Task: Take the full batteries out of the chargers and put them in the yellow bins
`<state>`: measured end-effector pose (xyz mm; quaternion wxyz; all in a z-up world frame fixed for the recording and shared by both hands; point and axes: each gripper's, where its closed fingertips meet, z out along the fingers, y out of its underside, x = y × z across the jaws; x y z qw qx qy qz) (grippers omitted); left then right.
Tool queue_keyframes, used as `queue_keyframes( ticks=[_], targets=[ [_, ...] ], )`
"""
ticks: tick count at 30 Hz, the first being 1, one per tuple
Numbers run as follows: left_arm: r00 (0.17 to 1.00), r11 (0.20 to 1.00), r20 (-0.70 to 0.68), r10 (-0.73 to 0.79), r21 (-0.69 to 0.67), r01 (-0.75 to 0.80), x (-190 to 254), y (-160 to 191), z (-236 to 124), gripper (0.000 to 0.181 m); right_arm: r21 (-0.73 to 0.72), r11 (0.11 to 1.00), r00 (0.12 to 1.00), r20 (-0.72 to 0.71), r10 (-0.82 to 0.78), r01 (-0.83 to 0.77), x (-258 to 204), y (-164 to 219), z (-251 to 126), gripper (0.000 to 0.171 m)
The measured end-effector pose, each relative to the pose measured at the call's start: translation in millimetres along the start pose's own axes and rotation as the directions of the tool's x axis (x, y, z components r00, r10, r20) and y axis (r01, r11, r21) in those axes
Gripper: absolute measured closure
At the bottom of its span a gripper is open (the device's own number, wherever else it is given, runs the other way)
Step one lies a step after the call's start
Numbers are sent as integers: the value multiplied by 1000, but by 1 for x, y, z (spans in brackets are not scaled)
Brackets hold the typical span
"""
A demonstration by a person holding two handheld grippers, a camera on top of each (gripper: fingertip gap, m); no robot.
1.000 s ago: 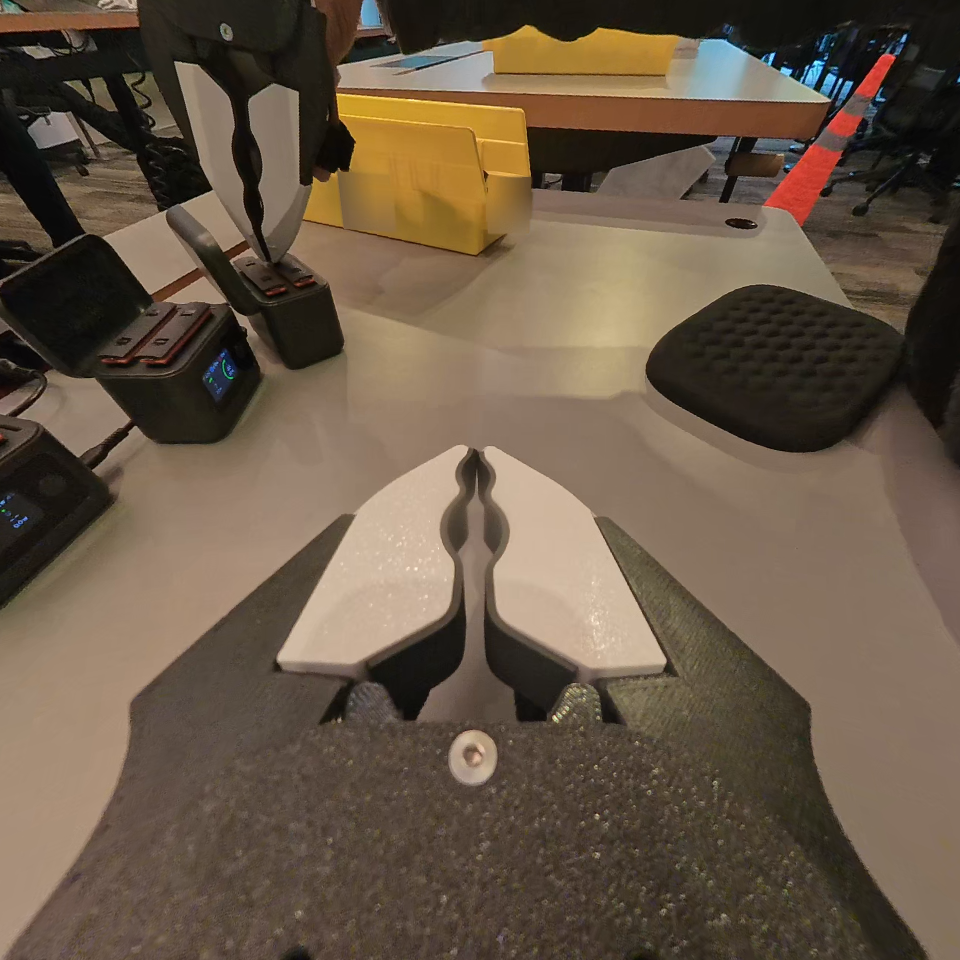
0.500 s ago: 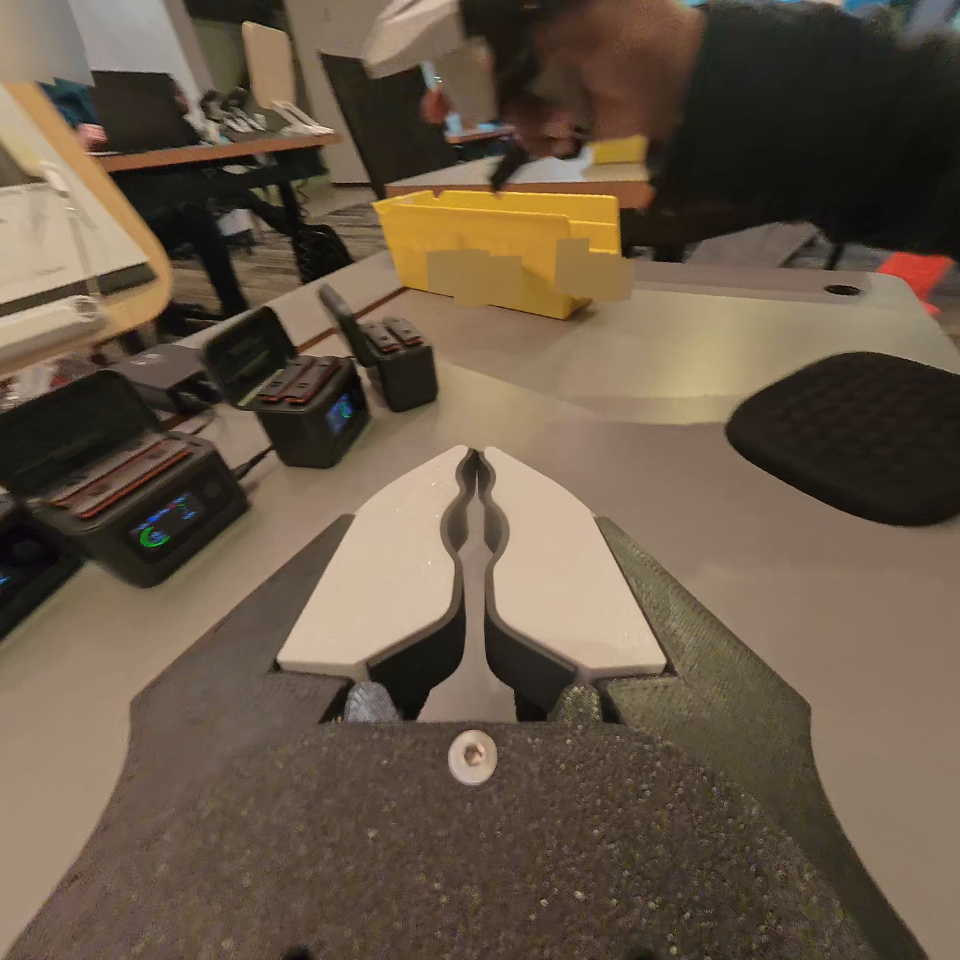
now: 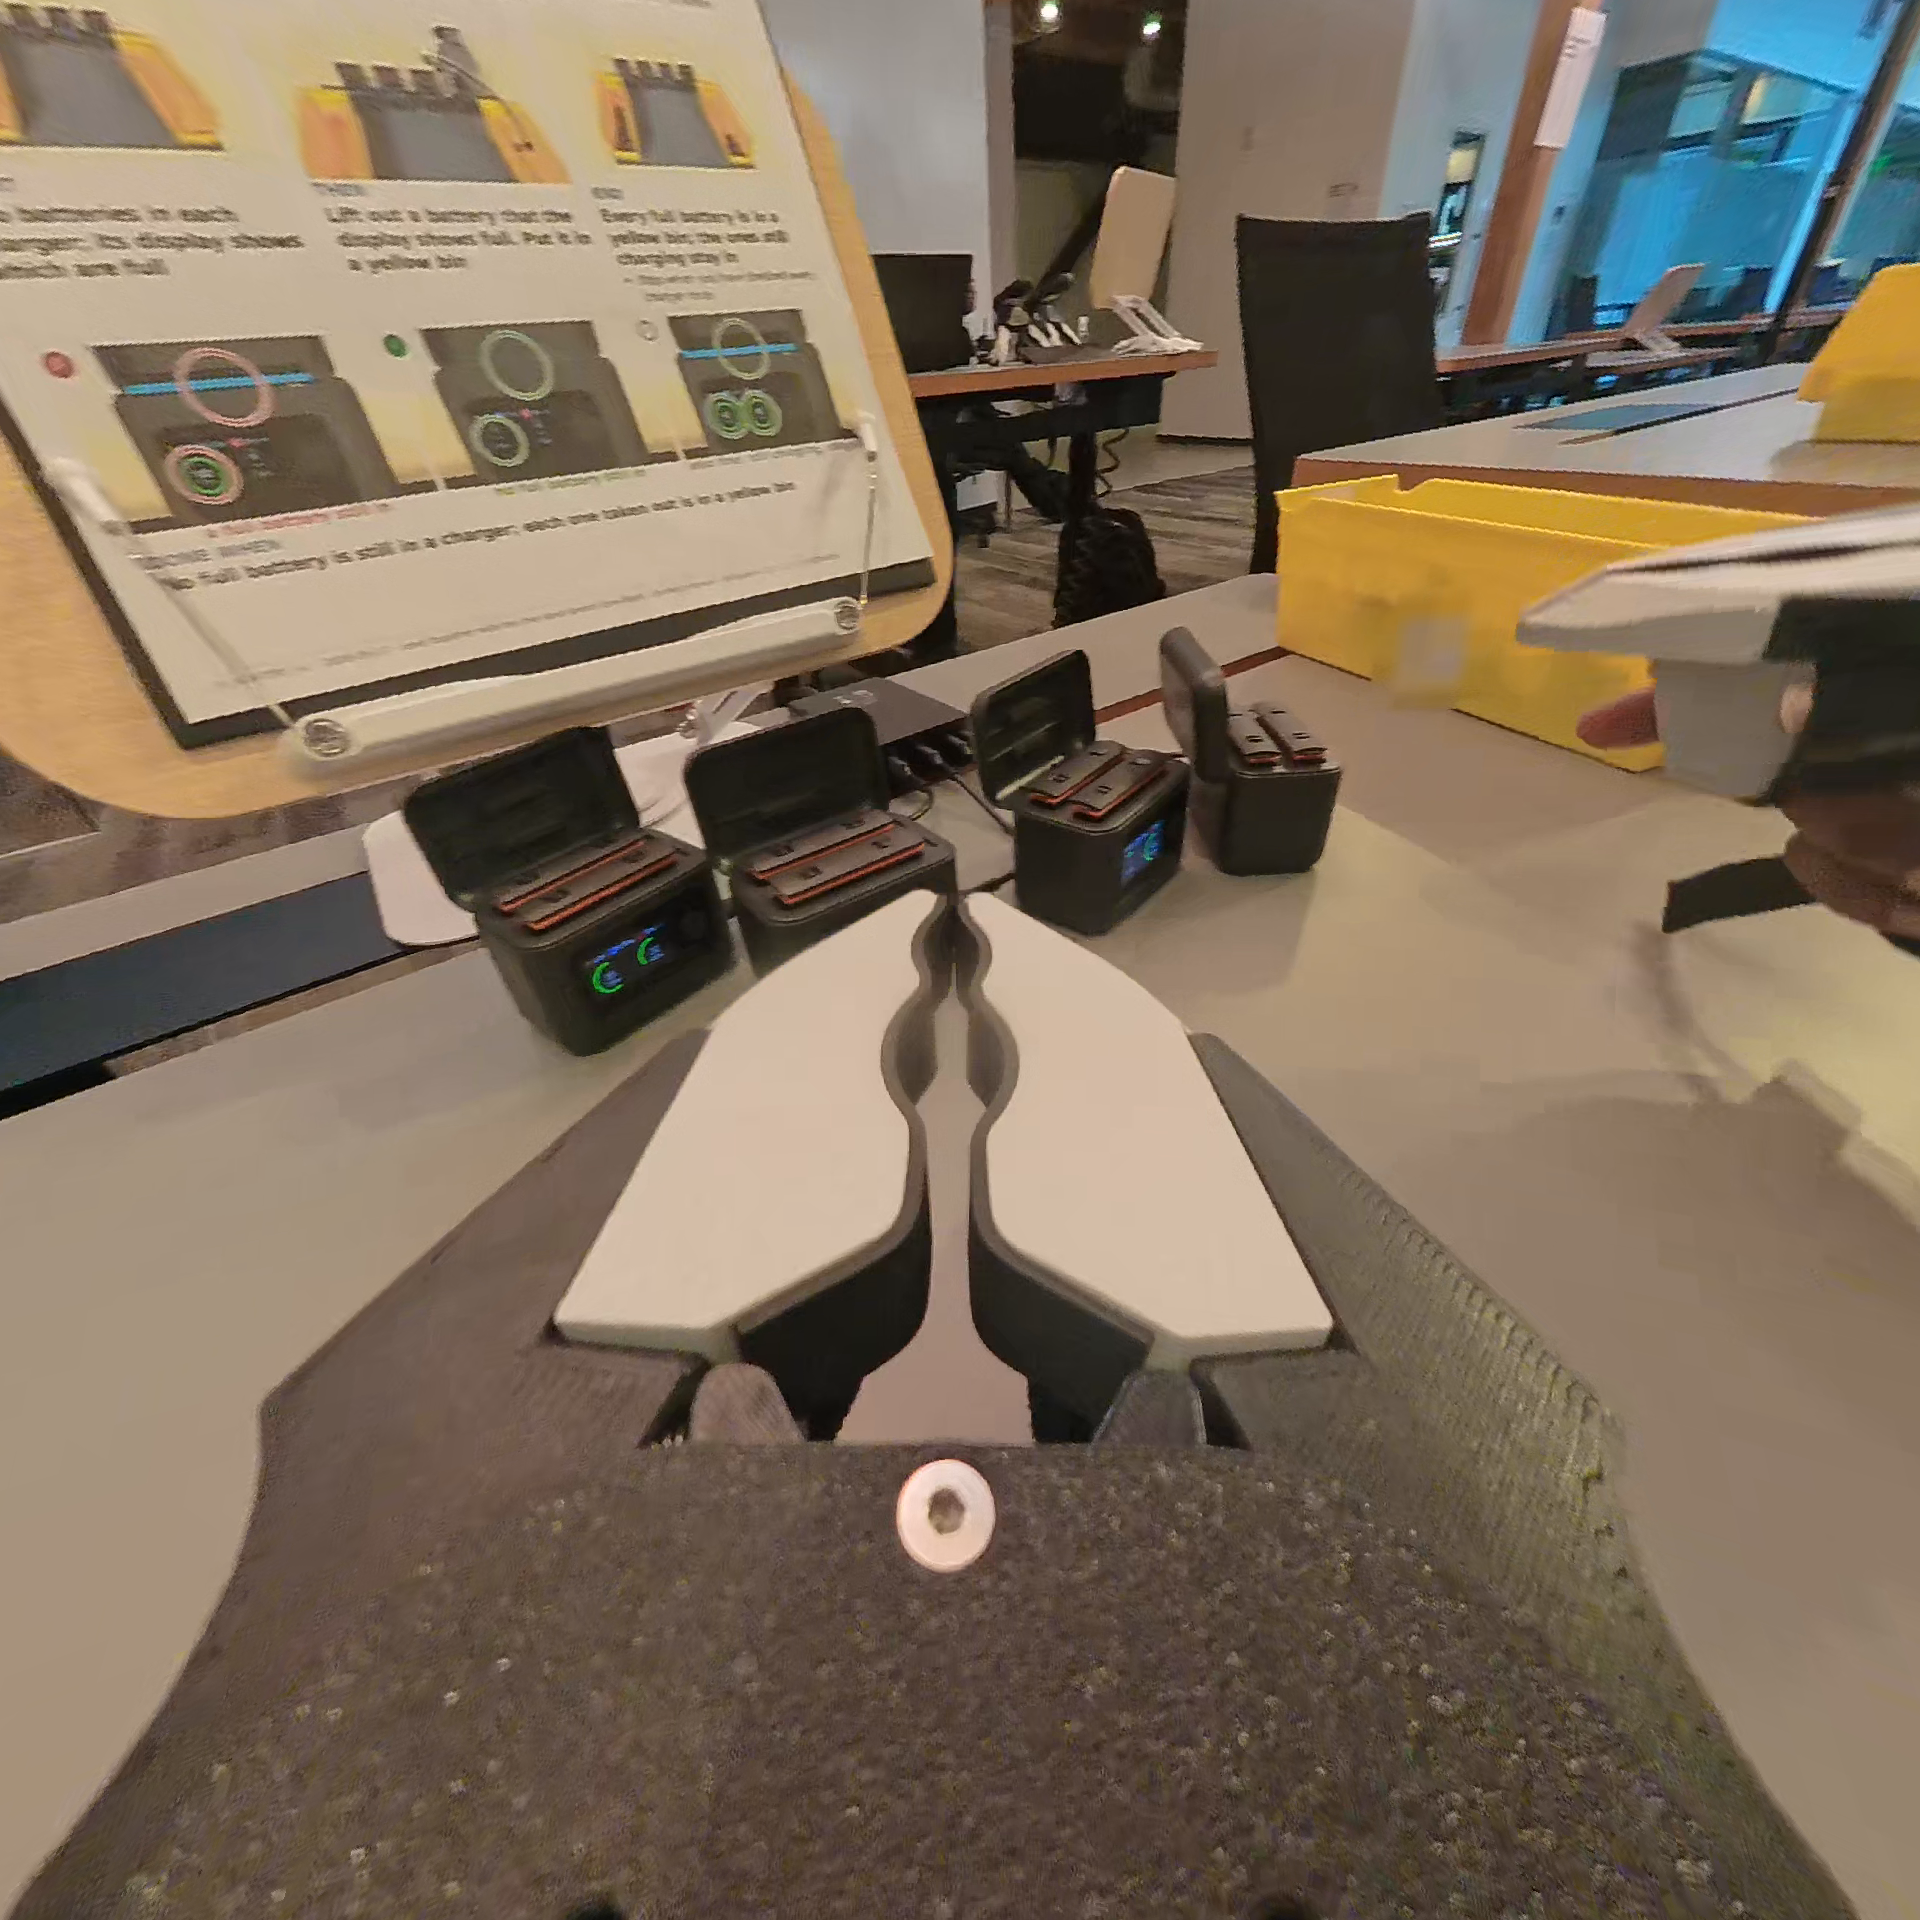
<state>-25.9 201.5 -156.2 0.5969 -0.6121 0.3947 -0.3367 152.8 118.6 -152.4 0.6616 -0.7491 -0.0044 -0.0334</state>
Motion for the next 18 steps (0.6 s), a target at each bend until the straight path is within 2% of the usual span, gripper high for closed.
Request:
queue_keyframes(
  ticks=[2, 3, 6, 18],
  targets=[
    [999, 1000, 38, 28, -7, -28, -8, 2, 0, 181, -9, 999, 999, 8, -36, 36, -4, 16, 3, 171],
    [997, 999, 65, 43, -14, -43, -14, 4, 1, 181, -39, 999, 999, 31, -17, 19, -8, 17, 5, 171],
    [991, 998, 116, 64, -32, -61, -25, 7, 2, 181, -1, 1000, 999, 36, -26, 26, -10, 13, 4, 171],
    [966, 974, 141, 215, -104, -202, -29, 20, 6, 181, -14, 998, 998, -39, -58, 58, 7, 13, -2, 171]
  ],
)
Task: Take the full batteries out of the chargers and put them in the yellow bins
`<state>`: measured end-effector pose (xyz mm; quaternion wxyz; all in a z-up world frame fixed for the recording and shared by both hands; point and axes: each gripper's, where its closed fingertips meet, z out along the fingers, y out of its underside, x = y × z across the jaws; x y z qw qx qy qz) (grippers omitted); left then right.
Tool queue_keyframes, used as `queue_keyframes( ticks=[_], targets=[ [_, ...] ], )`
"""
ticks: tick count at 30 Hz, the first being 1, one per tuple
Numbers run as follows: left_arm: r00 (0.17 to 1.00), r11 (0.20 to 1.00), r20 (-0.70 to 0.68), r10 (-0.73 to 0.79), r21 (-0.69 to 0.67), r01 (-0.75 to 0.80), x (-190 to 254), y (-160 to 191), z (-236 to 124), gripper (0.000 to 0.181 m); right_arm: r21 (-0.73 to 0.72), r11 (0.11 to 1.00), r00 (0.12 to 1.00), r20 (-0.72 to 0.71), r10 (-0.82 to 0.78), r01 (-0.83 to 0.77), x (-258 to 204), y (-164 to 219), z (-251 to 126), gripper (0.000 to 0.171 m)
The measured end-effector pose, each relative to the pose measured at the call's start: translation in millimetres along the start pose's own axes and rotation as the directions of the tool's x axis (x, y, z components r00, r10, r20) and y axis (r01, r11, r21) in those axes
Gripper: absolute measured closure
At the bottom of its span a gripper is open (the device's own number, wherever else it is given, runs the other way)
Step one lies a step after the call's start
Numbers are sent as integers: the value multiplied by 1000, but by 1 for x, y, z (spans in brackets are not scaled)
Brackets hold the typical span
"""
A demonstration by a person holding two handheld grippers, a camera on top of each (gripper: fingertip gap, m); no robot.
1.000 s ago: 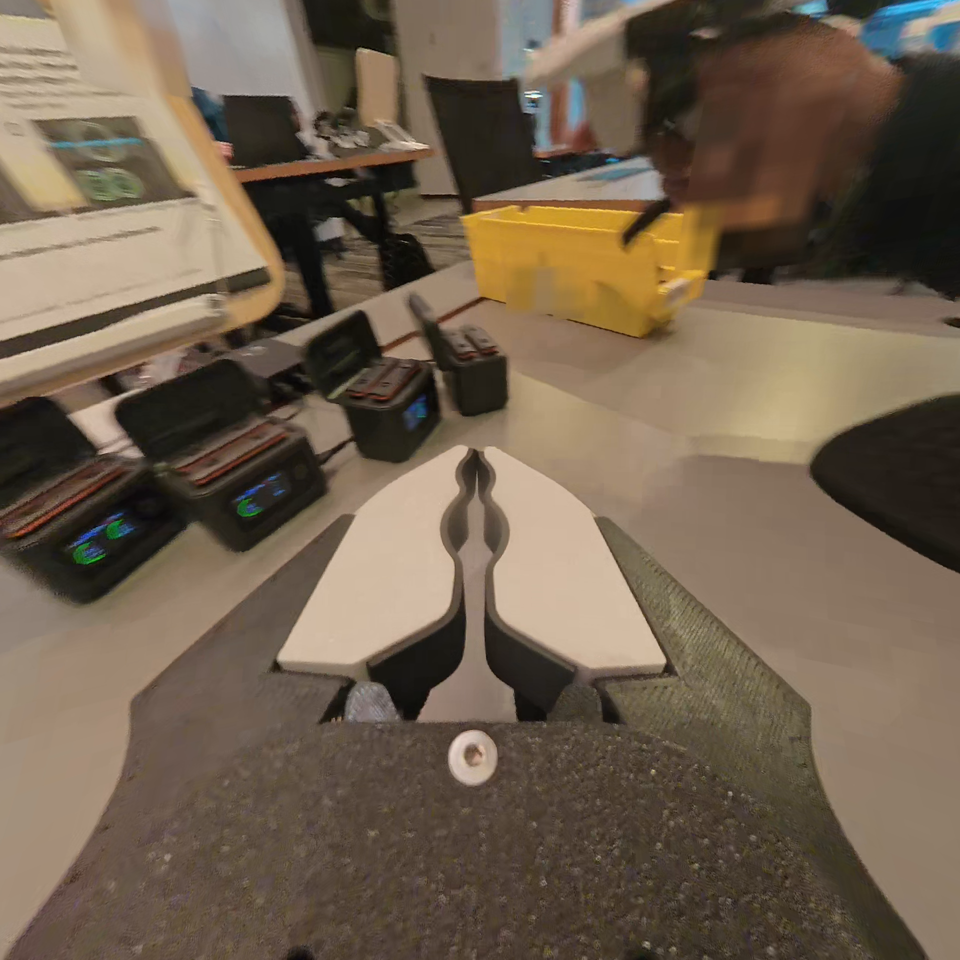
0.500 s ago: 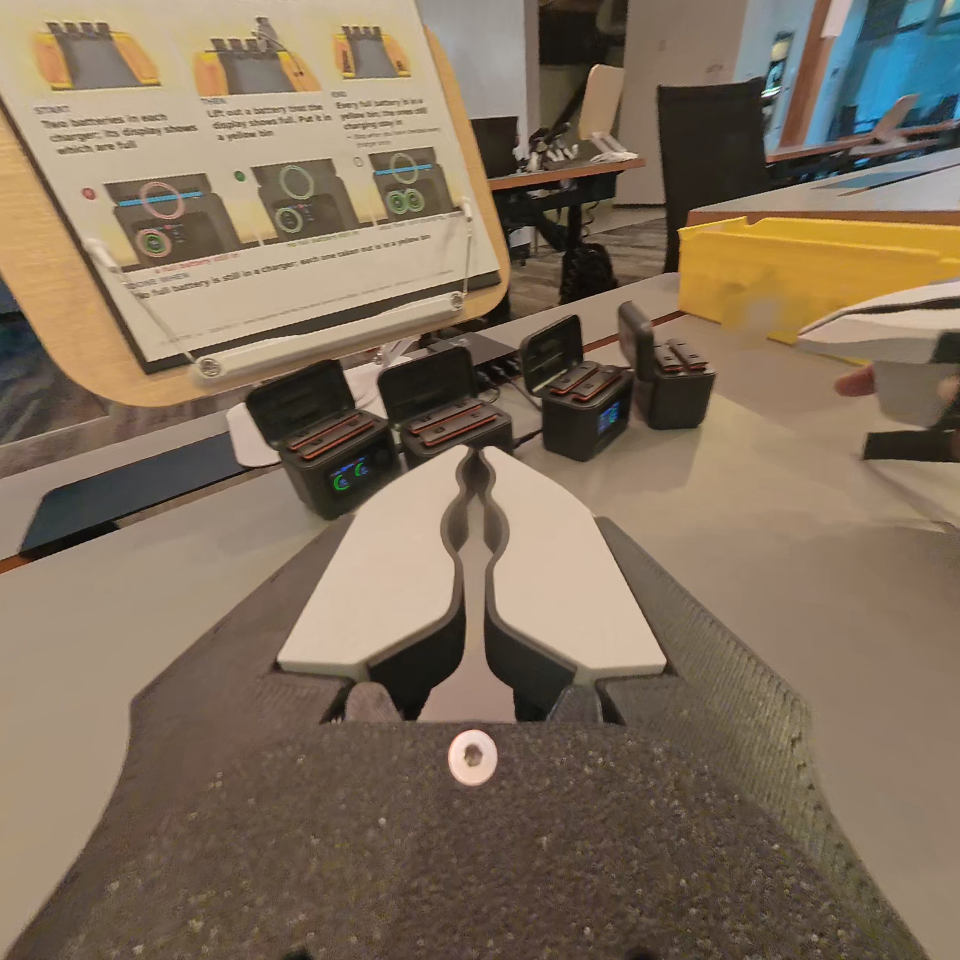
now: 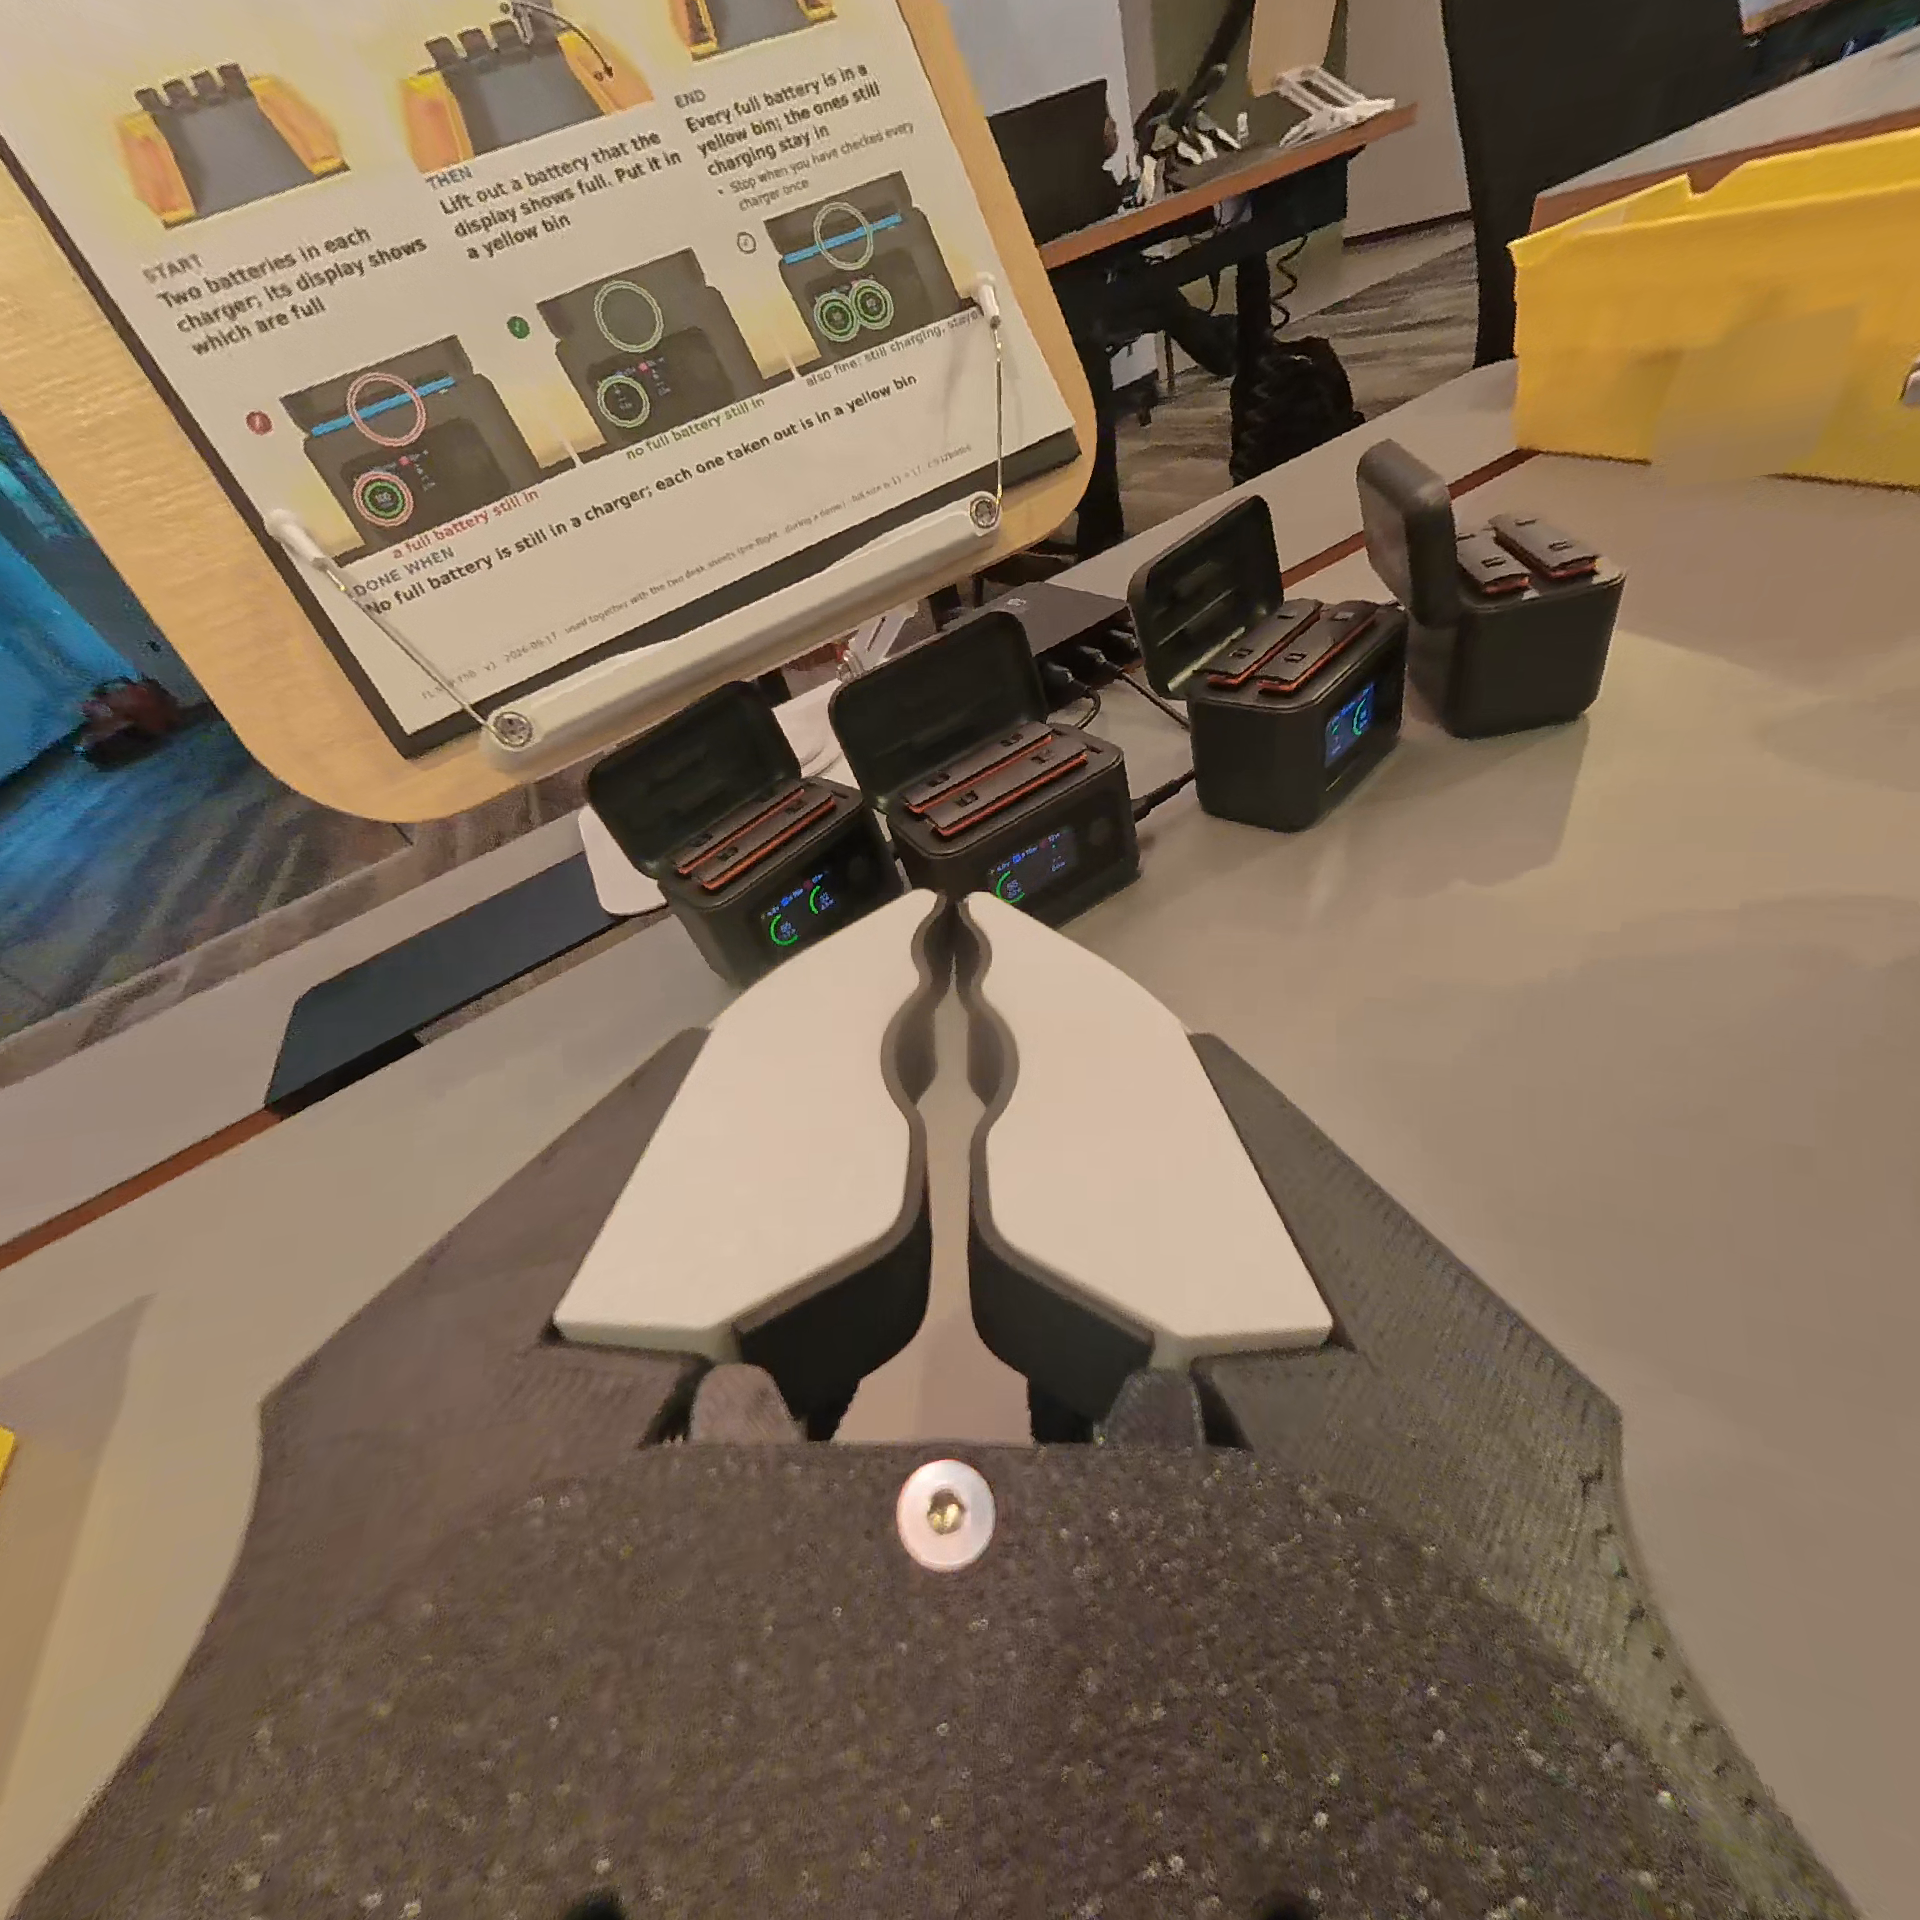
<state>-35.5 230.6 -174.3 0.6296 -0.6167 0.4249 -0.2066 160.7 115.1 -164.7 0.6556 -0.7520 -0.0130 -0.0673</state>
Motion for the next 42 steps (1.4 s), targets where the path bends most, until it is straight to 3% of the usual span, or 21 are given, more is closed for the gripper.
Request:
queue_keyframes(
  ticks=[10, 15, 19, 29, 34, 42],
  targets=[
    [995, 999, 102, 21, -47, -16, -22, 11, 2, 181, -60, 997, 998, -34, 46, -48, 14, 12, 5, 171],
    [992, 993, 88, -91, -68, 97, -31, 19, 2, 181, -53, 989, 991, -14, 135, -136, 19, 12, 6, 171],
    [996, 997, 68, -57, -50, 60, -24, 12, -2, 181, -41, 982, 983, -8, 182, -182, 21, 10, 4, 171],
    [995, 999, 93, 22, -47, -18, -15, 4, -6, 181, -109, 987, 989, -103, 108, -119, 30, 23, 1, 171],
    [996, 999, 86, 7, -50, -2, -14, 6, -6, 181, -150, 979, 978, -176, 113, -141, 59, 34, -1, 171],
    [994, 999, 109, 5, -49, 0, -15, 4, -10, 181, -155, 969, 973, -158, 167, -191, 71, 39, -2, 171]
  ],
)
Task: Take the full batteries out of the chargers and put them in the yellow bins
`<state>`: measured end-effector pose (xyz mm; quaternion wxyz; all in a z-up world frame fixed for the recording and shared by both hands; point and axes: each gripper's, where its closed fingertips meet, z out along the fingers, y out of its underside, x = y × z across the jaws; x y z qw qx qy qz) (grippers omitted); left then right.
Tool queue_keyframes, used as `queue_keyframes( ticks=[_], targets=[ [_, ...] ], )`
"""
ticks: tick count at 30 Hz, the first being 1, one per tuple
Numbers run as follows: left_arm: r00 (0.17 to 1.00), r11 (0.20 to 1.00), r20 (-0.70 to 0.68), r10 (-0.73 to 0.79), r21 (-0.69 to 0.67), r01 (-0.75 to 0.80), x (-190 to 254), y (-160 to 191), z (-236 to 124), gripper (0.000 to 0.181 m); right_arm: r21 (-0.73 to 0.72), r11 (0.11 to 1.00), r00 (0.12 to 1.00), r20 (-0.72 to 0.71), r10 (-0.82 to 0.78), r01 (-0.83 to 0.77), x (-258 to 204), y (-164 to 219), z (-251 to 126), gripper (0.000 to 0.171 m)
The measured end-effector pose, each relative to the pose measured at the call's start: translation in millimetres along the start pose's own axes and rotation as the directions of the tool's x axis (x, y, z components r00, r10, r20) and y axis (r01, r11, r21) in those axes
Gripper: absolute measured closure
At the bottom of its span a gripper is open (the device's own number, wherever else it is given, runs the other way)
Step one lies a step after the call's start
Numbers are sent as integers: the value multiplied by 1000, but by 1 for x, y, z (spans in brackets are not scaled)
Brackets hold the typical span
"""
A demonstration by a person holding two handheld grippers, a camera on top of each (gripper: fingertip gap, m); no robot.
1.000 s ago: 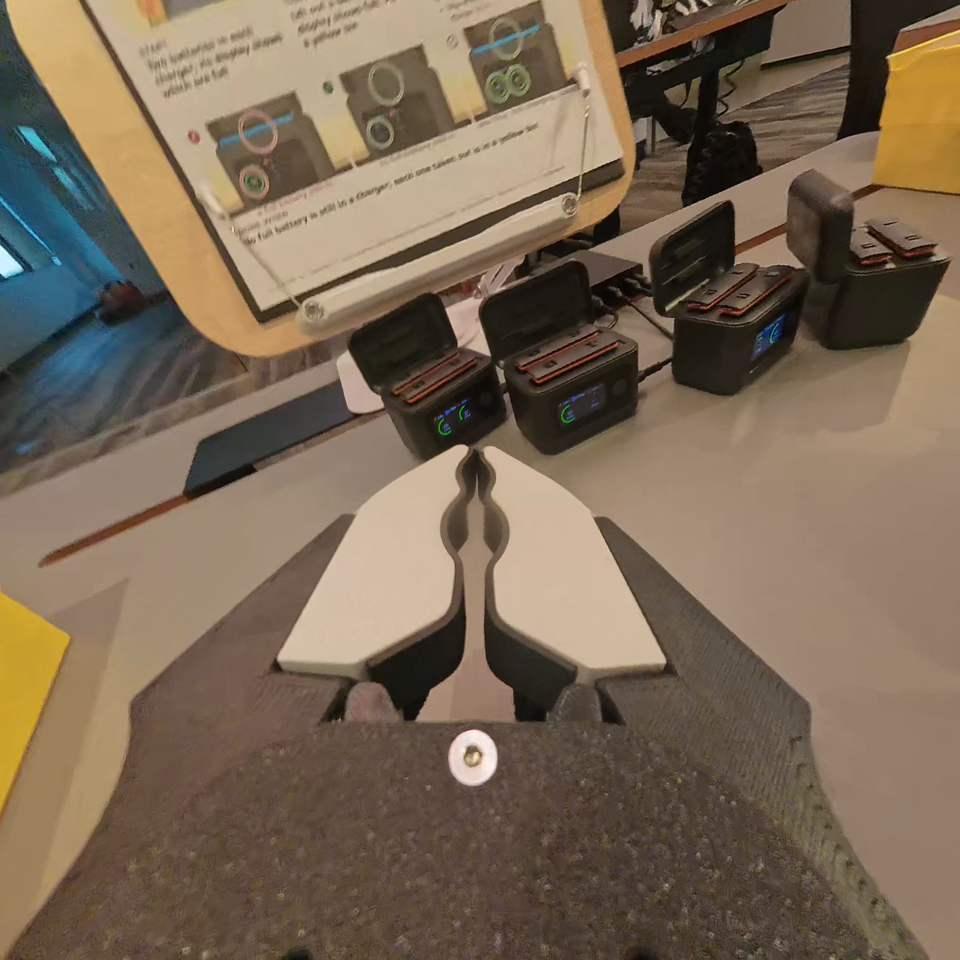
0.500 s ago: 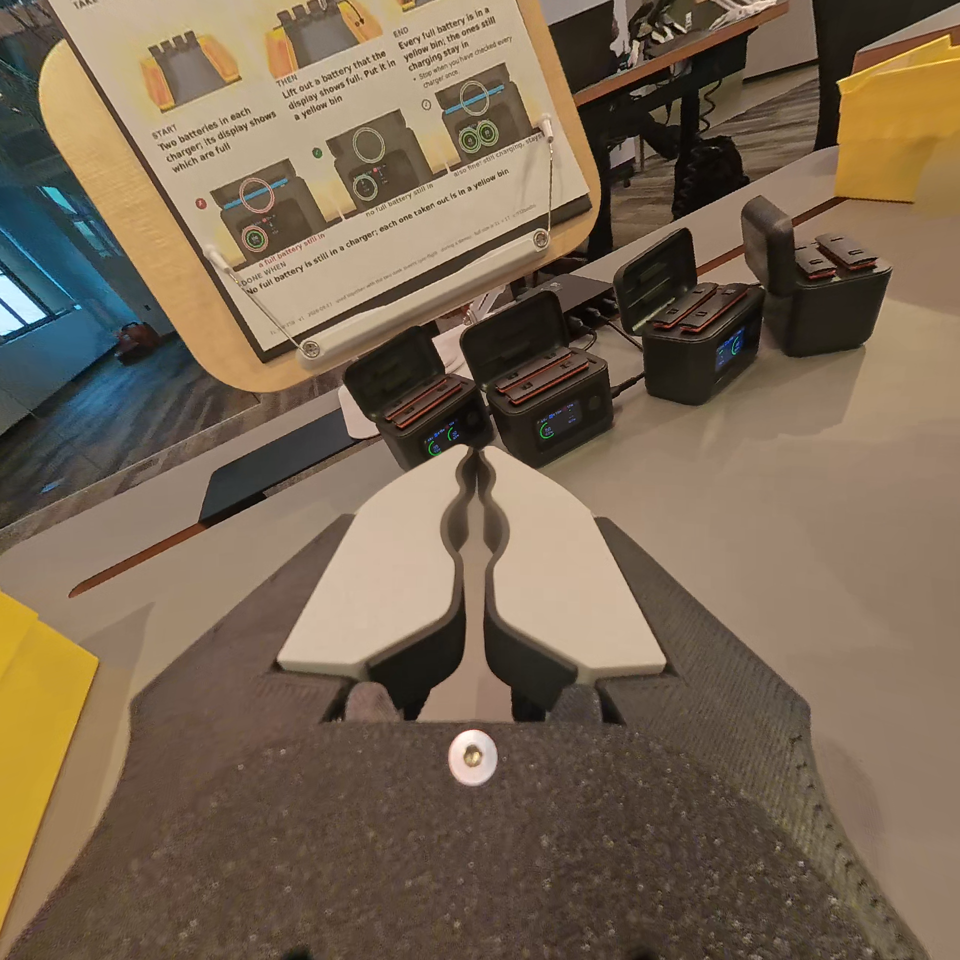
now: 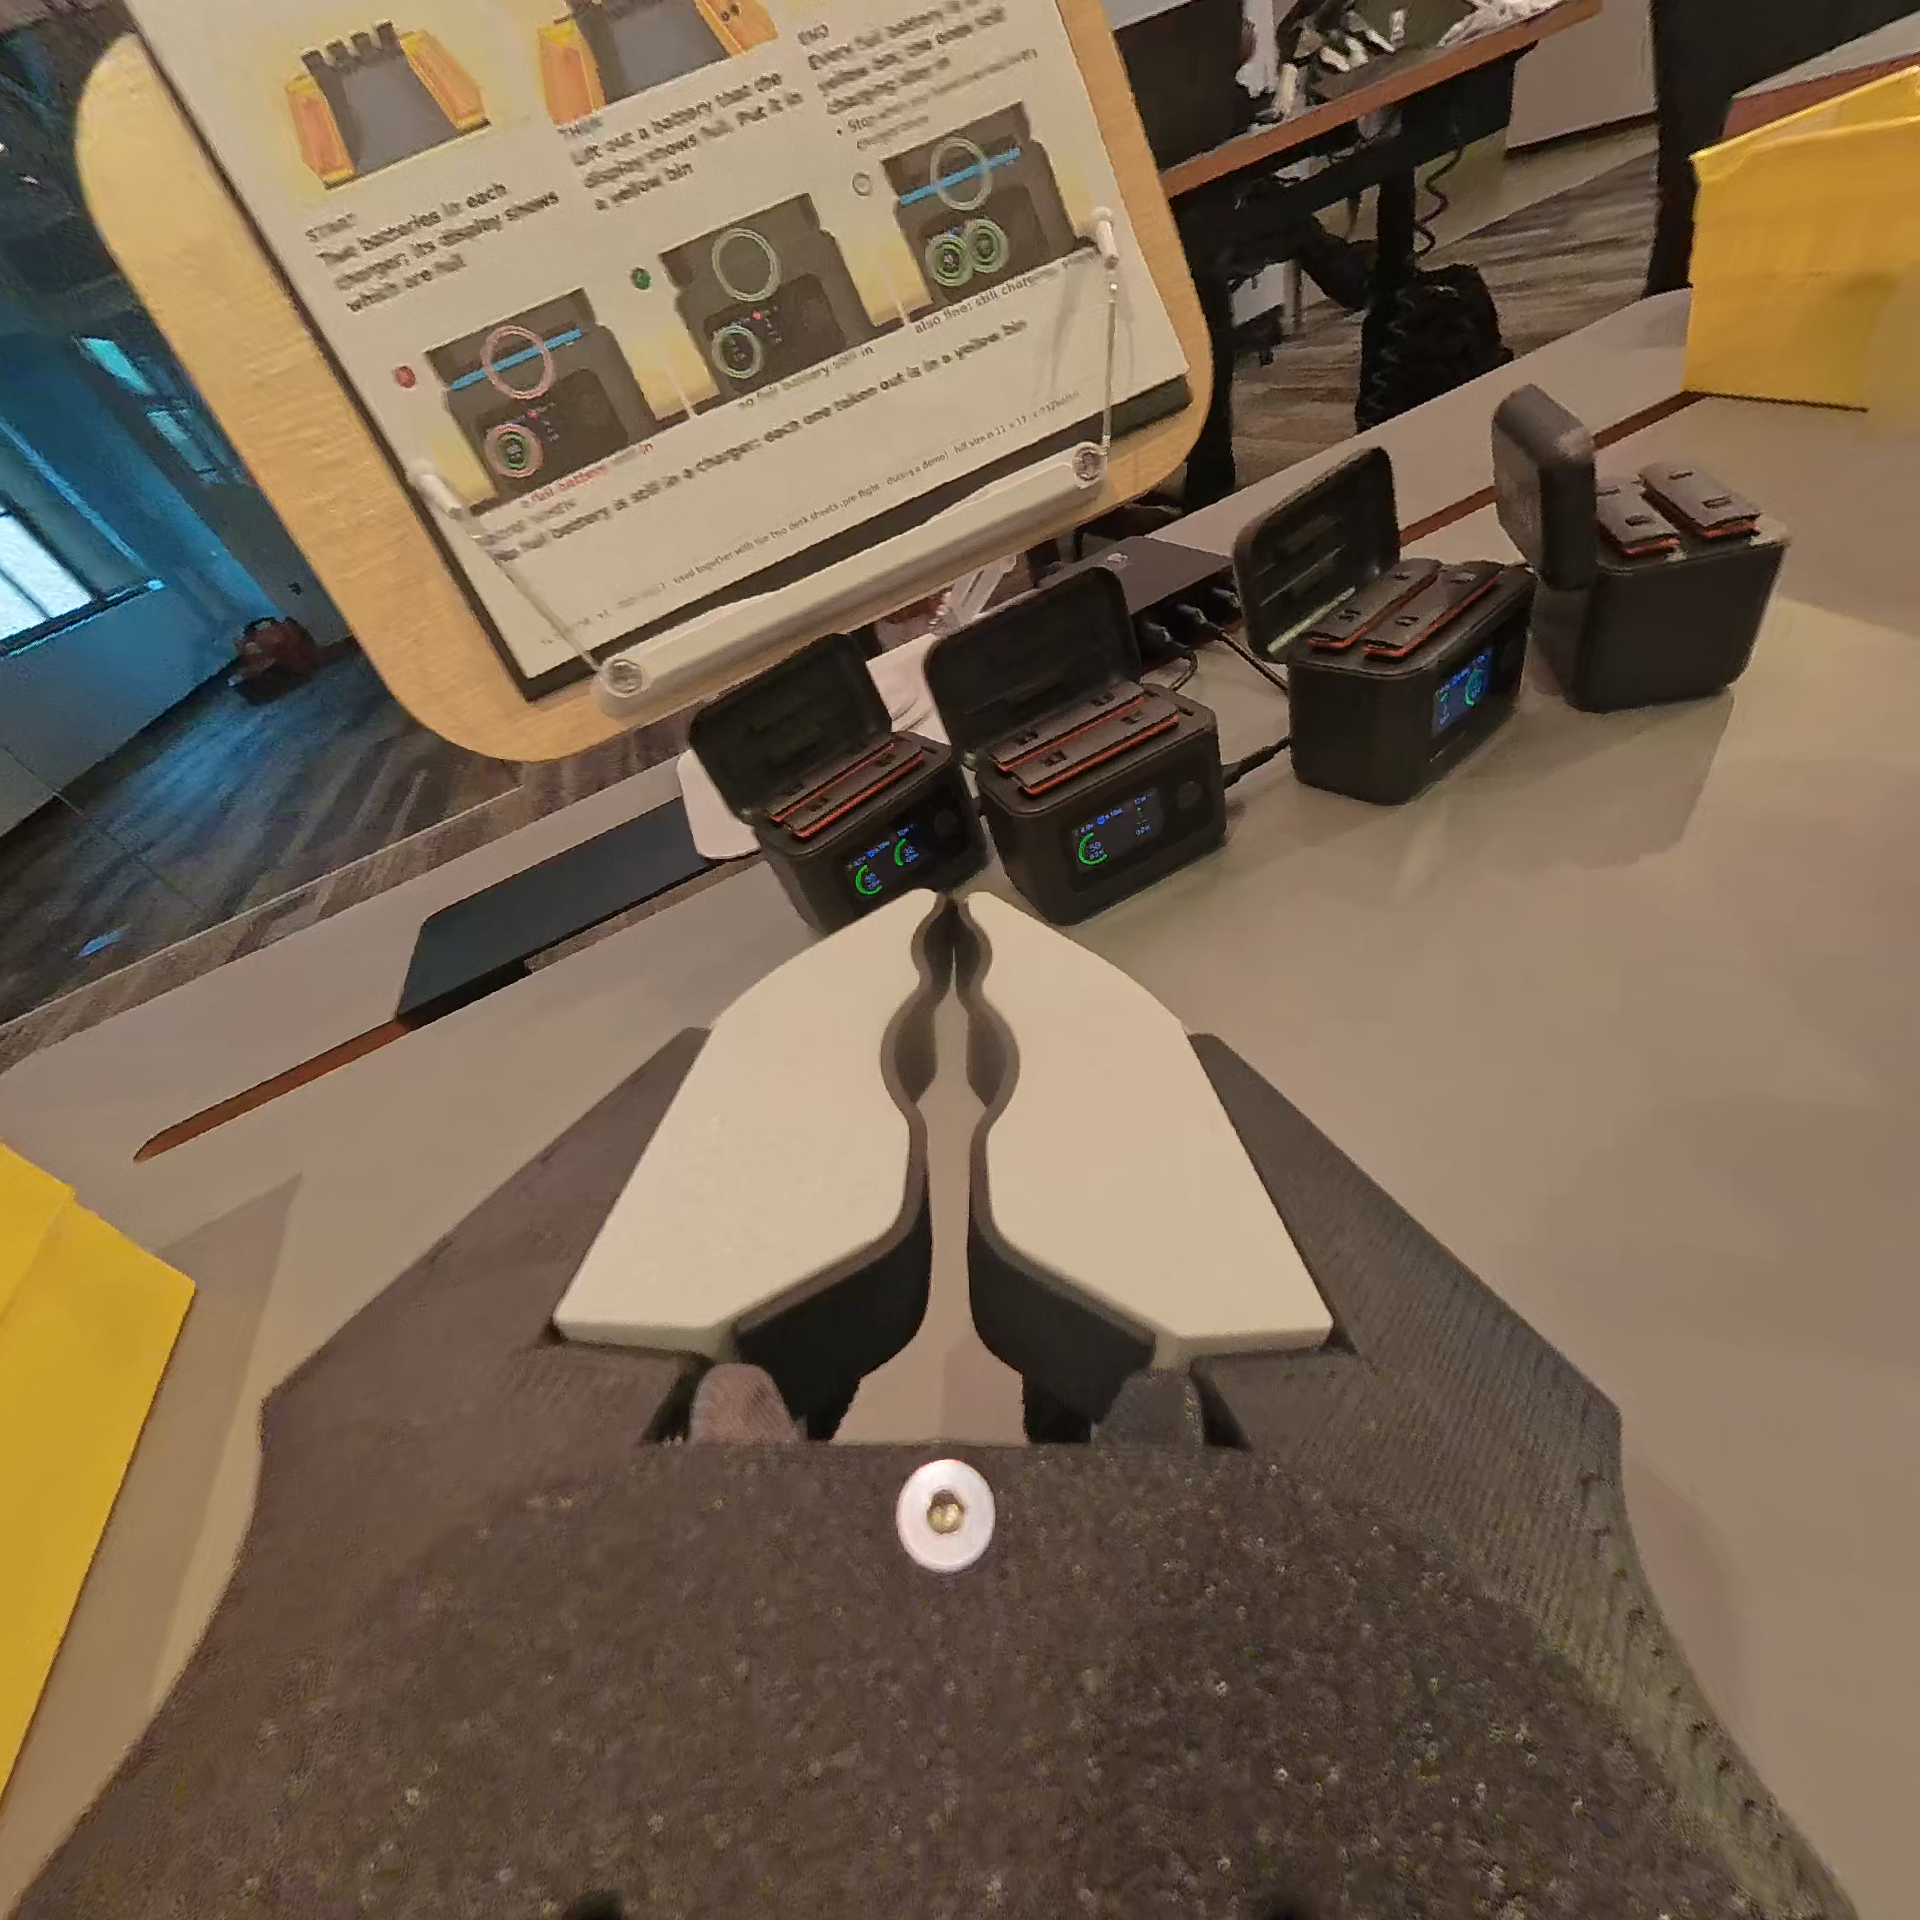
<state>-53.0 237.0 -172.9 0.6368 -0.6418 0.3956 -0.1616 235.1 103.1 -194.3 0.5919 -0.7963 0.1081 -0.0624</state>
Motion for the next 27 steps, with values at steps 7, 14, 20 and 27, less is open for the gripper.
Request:
queue_keyframes(
  ticks=[7, 14, 20, 27],
  targets=[
    [994, 987, 96, -61, -140, 74, -5, 14, -9, 181, -161, 981, 994, 6, -109, 109, -15, 29, 4, 171],
    [992, 947, 67, 104, -312, -79, 13, 35, -5, 181, -215, 964, 987, 24, -158, 159, -14, 39, 0, 171],
    [994, 920, 30, 107, -383, -88, 29, 46, -5, 181, -231, 953, 980, 9, -200, 197, 0, 44, -9, 171],
    [999, 916, 28, -33, -398, 42, 41, 48, -13, 181, -244, 948, 979, 35, -200, 202, 1, 51, -5, 171]
  ],
)
